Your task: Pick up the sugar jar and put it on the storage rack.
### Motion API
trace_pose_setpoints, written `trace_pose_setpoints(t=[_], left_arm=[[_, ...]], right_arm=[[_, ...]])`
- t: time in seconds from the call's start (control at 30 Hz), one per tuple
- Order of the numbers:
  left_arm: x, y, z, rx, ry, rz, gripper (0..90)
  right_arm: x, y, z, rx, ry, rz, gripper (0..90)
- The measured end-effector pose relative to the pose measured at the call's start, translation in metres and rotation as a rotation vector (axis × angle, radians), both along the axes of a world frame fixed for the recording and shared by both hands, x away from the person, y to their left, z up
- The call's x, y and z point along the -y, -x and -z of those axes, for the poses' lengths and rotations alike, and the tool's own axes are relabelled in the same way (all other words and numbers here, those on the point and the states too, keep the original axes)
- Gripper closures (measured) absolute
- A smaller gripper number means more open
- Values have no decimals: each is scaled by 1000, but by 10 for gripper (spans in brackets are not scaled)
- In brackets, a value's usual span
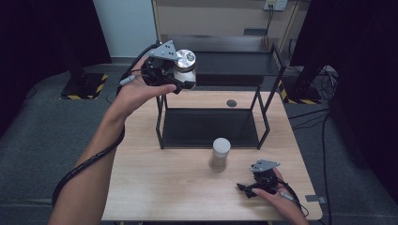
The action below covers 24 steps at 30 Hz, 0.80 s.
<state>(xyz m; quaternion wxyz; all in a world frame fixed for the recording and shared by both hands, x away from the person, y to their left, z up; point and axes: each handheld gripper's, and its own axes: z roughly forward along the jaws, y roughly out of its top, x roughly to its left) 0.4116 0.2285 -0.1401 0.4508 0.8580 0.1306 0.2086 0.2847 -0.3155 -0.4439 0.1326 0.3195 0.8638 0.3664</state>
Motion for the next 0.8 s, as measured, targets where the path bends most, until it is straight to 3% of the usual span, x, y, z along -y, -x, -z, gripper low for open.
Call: trace_pose_setpoints(t=[0.33,0.57,0.8], left_arm=[[19,-4,-9,-3,0,-85,302],[36,-7,-15,-5,-3,-197,302],[50,-13,-17,3,-6,-267,302]], right_arm=[[0,0,0,0,0,0,10],[0,0,0,0,0,0,10],[0,0,0,1,0,1,10]])
